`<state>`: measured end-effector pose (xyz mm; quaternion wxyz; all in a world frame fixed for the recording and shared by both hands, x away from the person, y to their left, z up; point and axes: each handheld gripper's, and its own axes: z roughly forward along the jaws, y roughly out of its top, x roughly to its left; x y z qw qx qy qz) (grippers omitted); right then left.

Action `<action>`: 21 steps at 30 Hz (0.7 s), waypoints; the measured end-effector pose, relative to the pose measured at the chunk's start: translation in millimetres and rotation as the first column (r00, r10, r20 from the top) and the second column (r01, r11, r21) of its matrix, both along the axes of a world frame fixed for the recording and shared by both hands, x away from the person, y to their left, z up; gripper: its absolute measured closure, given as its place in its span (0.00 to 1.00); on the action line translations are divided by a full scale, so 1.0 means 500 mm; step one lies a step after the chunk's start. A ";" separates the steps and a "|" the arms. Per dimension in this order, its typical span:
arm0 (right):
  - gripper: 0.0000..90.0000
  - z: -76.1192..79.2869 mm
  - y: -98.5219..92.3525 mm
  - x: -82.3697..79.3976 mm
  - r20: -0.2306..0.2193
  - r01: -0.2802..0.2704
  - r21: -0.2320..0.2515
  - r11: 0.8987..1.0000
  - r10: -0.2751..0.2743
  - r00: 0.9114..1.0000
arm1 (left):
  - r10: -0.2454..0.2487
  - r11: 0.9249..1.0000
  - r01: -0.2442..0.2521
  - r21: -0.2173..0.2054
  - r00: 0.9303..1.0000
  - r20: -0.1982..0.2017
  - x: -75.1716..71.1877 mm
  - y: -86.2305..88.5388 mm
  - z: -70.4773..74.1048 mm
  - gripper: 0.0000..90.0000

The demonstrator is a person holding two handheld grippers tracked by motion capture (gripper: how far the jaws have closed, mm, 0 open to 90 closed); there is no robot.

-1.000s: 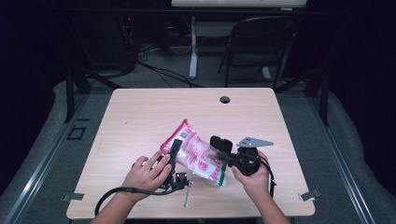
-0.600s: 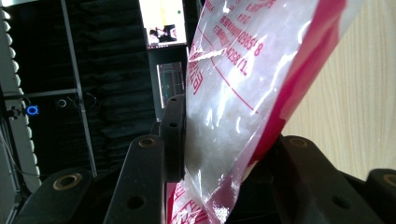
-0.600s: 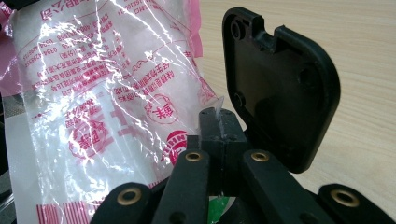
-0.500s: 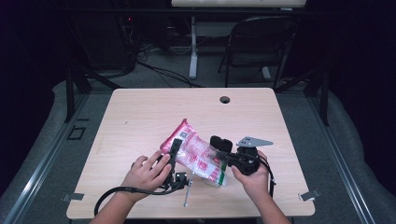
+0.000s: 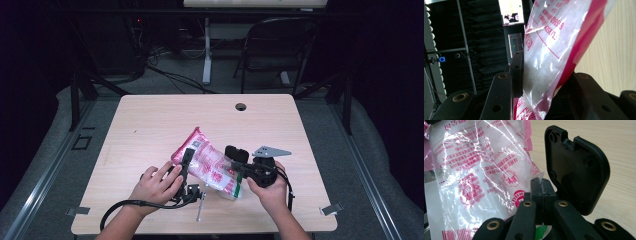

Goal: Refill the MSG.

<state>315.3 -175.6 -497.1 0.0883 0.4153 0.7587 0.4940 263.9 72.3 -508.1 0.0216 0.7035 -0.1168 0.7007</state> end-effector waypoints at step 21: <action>1.00 0.002 0.003 0.001 0.007 0.001 0.012 1.000 -0.001 1.000 | -0.002 1.000 0.002 0.014 1.000 0.008 0.000 0.001 0.006 0.73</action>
